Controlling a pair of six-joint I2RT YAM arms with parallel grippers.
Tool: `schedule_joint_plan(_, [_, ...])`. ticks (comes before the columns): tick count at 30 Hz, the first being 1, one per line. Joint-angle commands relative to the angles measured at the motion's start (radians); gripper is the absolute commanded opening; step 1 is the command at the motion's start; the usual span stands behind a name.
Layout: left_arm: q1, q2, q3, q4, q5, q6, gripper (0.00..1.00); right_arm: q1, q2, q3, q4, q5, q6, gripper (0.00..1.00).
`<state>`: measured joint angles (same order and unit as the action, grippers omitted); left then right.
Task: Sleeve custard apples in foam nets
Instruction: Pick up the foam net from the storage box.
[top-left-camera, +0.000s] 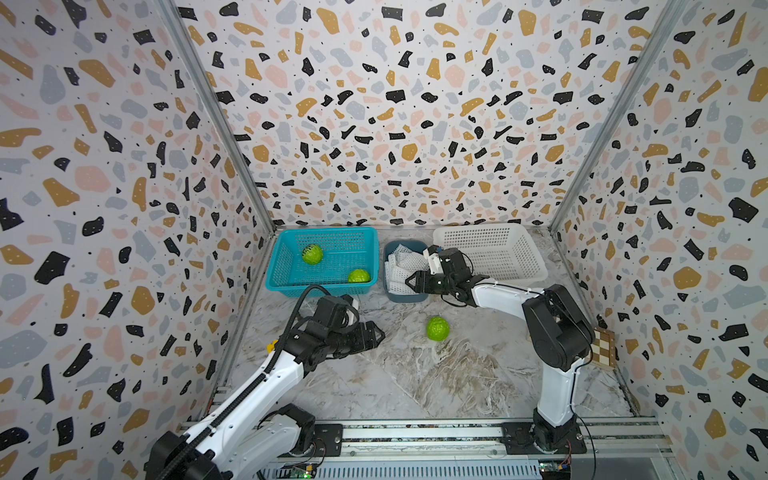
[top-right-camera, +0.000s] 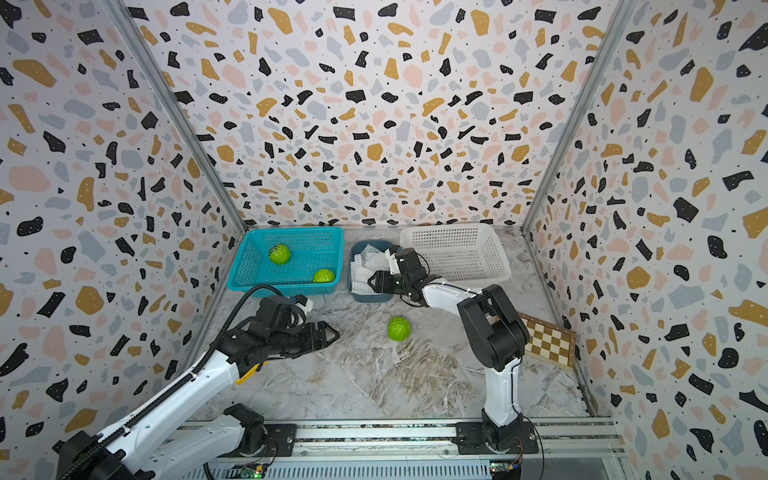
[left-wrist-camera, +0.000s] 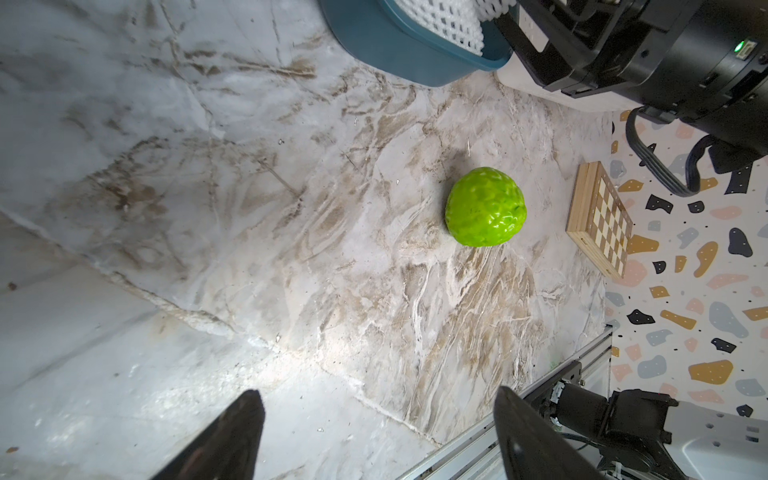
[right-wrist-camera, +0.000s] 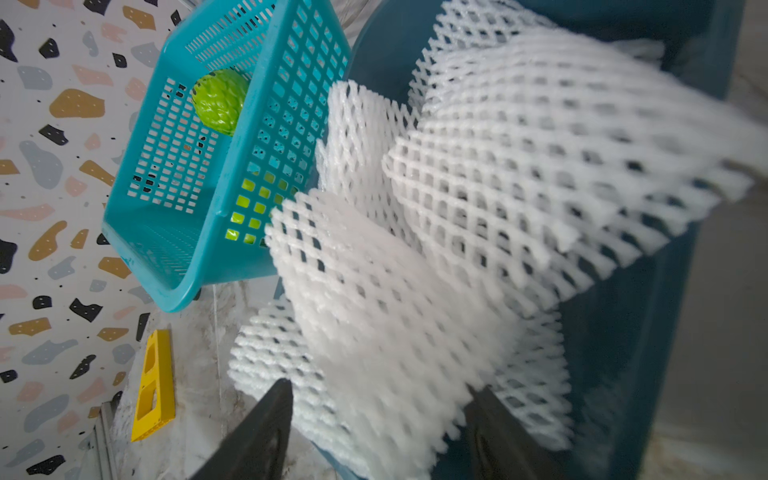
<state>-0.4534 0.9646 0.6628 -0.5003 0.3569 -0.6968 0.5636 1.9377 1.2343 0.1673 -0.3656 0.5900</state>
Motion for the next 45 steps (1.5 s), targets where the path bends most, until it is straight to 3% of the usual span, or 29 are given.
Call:
schedule_joint_plan(1, [0.003, -0.003, -0.005, 0.013, -0.006, 0.002, 0.86, -0.004, -0.01, 0.035, 0.015, -0.013, 0.007, 0.6])
schedule_joint_plan(14, [0.005, -0.003, 0.003, 0.016, -0.006, 0.0, 0.85, -0.004, -0.004, 0.096, -0.016, -0.043, -0.037, 0.17])
schedule_joint_plan(20, [0.005, -0.015, 0.035, -0.008, -0.035, -0.009, 0.85, 0.017, -0.065, 0.112, -0.062, -0.046, -0.09, 0.13])
schedule_joint_plan(26, [0.005, -0.047, 0.086, -0.023, -0.063, -0.013, 0.68, 0.042, -0.179, 0.087, -0.087, -0.019, -0.134, 0.11])
schedule_joint_plan(29, [0.005, -0.057, 0.112, -0.03, -0.079, -0.007, 0.66, 0.055, -0.227, 0.085, -0.115, 0.028, -0.164, 0.11])
schedule_joint_plan(38, [0.005, -0.067, 0.168, -0.019, -0.059, 0.014, 0.74, 0.059, -0.377, 0.037, -0.165, 0.129, -0.204, 0.11])
schedule_joint_plan(45, [0.005, -0.091, 0.187, 0.075, 0.01, 0.024, 0.79, 0.061, -0.548, -0.089, -0.179, 0.017, -0.19, 0.11])
